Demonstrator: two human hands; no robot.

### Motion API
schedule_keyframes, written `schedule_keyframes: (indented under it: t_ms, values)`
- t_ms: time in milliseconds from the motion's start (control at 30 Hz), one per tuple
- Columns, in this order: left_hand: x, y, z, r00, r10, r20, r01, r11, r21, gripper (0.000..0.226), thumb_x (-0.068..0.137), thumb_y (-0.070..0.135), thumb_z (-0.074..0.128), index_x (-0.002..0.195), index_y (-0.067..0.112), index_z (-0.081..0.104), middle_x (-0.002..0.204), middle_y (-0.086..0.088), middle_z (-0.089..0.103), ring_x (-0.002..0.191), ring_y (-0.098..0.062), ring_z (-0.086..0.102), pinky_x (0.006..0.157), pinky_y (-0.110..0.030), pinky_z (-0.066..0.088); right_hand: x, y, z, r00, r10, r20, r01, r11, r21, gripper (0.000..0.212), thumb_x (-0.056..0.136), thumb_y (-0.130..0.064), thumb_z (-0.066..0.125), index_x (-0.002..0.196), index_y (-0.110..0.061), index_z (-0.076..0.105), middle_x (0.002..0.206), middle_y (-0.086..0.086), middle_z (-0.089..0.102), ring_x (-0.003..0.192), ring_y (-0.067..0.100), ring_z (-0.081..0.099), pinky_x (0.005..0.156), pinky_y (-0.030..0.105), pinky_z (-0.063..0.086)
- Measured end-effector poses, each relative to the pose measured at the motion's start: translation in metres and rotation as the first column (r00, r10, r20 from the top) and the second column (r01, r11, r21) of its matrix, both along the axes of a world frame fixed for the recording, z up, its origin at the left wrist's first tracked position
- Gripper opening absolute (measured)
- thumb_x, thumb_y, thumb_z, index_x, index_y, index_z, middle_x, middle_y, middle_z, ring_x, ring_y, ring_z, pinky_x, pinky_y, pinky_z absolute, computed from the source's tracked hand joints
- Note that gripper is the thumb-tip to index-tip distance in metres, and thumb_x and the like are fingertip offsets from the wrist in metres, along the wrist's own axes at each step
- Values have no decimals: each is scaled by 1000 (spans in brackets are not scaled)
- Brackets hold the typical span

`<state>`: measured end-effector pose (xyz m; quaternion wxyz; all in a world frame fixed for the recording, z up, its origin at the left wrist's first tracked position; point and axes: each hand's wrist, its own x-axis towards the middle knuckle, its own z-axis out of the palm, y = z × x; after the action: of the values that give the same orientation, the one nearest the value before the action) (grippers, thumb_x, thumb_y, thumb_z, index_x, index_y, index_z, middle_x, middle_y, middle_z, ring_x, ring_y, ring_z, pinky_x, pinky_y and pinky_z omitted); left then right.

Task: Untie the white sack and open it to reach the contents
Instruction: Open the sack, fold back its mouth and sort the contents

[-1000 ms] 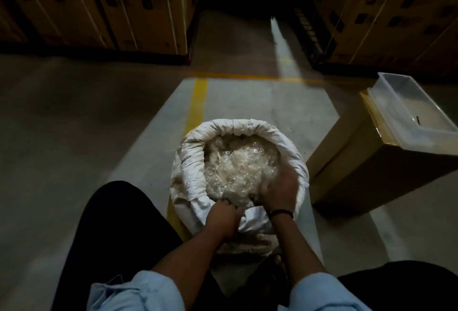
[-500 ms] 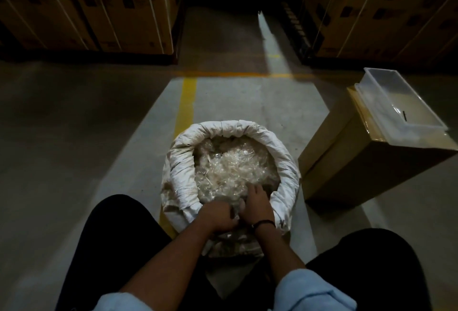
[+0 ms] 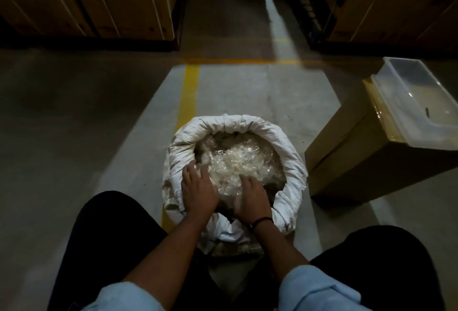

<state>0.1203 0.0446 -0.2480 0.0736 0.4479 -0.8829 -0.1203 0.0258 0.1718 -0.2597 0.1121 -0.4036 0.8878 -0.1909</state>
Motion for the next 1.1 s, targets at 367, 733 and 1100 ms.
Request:
schedule_keyframes:
  t_ms: [367, 733, 1100]
  values:
    - [39, -9, -3, 903, 430, -17, -373, 802, 466, 117, 72, 48, 80, 155, 22, 1, 148, -22, 32, 119, -44, 52, 94, -47, 48, 72, -10, -32, 943, 290, 164, -329, 890, 316, 126, 64, -54, 78, 149, -28, -11, 145, 13, 25, 101, 41, 61, 80, 46, 53]
    - [32, -24, 32, 515, 850, -109, 178, 18, 984, 32, 90, 28, 64, 113, 6, 63, 99, -16, 69, 89, -35, 66, 84, -45, 55, 66, -28, -3, 978, 157, -139, -141, 982, 125, 96, 82, -18, 62, 152, -19, -3, 111, 12, 65, 87, 31, 66, 69, 38, 52]
    - [-4, -18, 28, 834, -449, -320, 501, 860, 98, 32, 81, 30, 63, 113, 36, 65, 116, 9, 65, 114, -17, 55, 98, -38, 46, 64, -23, -4, 908, 334, 254, -398, 878, 266, 71, 85, -51, 61, 138, -10, 39, 131, 17, 54, 114, 35, 57, 93, 41, 46]
